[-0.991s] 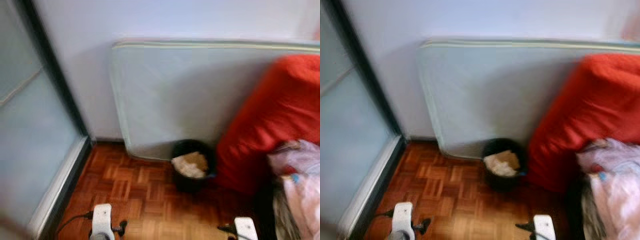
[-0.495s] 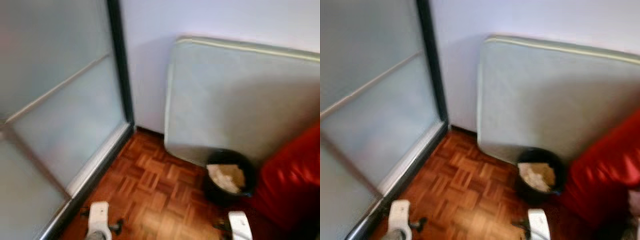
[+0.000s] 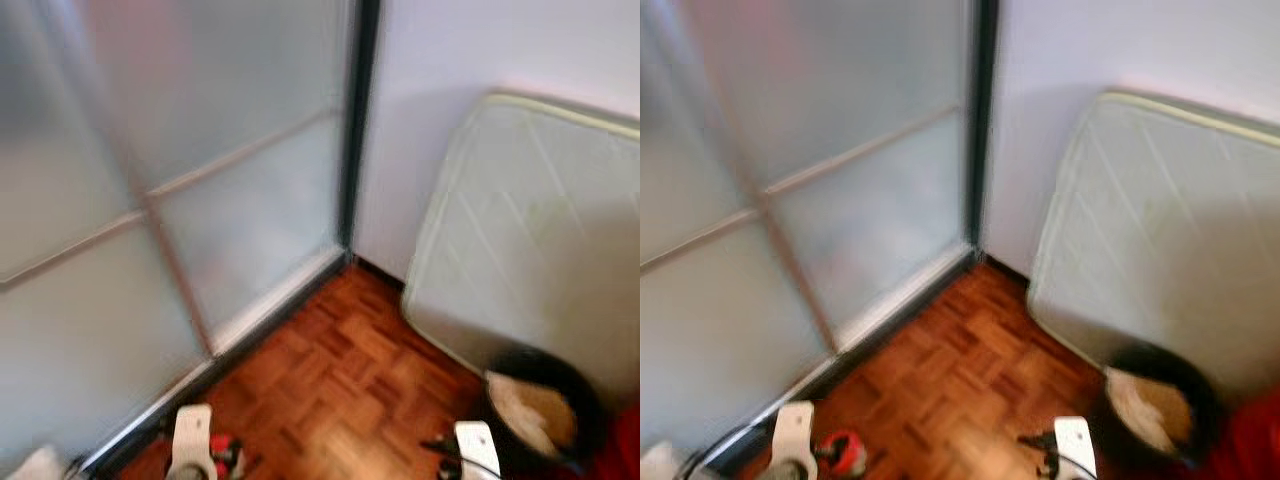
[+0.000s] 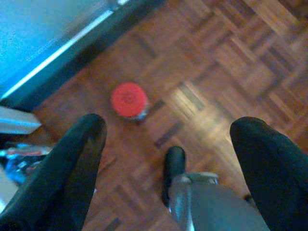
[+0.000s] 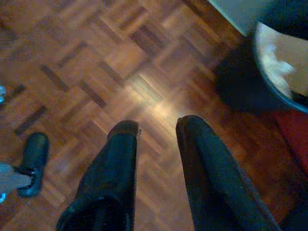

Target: Clean up the room

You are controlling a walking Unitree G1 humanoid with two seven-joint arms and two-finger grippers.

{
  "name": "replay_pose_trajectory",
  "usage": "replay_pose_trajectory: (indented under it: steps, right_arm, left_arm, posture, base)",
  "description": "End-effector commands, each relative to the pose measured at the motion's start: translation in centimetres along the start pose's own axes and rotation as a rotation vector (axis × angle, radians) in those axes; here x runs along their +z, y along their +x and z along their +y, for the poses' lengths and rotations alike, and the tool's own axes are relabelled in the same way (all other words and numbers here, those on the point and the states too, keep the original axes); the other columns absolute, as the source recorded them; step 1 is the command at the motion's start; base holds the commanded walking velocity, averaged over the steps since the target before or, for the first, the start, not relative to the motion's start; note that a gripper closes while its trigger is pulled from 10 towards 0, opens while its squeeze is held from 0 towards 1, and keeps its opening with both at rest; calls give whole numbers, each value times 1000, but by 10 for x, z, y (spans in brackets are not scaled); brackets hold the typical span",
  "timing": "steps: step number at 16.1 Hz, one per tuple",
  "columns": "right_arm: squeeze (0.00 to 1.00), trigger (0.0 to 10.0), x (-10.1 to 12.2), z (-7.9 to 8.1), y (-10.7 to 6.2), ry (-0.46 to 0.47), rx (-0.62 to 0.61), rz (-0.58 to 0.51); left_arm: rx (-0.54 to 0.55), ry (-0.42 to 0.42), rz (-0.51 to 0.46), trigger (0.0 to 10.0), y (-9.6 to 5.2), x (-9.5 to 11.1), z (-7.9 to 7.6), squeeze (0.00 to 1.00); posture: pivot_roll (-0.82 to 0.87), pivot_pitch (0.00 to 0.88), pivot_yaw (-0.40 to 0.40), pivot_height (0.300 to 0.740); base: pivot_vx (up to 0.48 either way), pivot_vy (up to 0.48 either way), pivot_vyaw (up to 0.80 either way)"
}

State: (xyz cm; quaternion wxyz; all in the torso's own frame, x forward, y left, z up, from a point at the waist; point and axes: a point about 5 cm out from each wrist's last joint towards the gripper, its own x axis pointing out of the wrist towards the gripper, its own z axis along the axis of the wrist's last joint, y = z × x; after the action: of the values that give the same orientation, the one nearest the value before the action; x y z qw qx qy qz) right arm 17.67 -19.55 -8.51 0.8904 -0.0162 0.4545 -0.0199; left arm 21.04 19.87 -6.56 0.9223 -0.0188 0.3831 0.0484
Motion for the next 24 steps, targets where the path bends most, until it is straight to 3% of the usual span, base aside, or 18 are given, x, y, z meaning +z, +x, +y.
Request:
replay_pose_trajectory:
  steps: [1, 8, 9, 10, 20, 24]
  right_arm:
    - [0, 10000, -9, -7, -2, 9, -16, 26]
    - [0, 10000, -9, -7, -2, 9, -16, 27]
    - [0, 10000, -16, -7, -4, 78, -7, 49]
    - [0, 10000, -17, -7, -4, 85, -9, 54]
    - [0, 10000, -17, -5, -4, 86, -2, 54]
    - [0, 10000, -13, -4, -3, 85, 1, 32]
  left_arm:
    - [-12, 3, 16, 10000, 0, -4, -6, 0]
    - [-11, 2, 14, 10000, 0, -4, -6, 0]
    - [0, -1, 7, 10000, 0, -1, -5, 0]
    - [-2, -9, 4, 10000, 0, 0, -5, 0]
    - [2, -12, 3, 10000, 0, -1, -4, 0]
    - [3, -12, 5, 10000, 0, -1, -3, 0]
  posture:
    - [18, 0, -36, 740]
    - [20, 0, -37, 740]
    - [27, 0, -40, 740]
    - [25, 0, -39, 740]
    - [25, 0, -36, 740]
    - [26, 0, -36, 740]
  base:
    - [0, 0, 800]
    - [0, 0, 800]
    - [0, 0, 0]
    - [0, 0, 0]
    - [0, 0, -766]
    - [0, 0, 0]
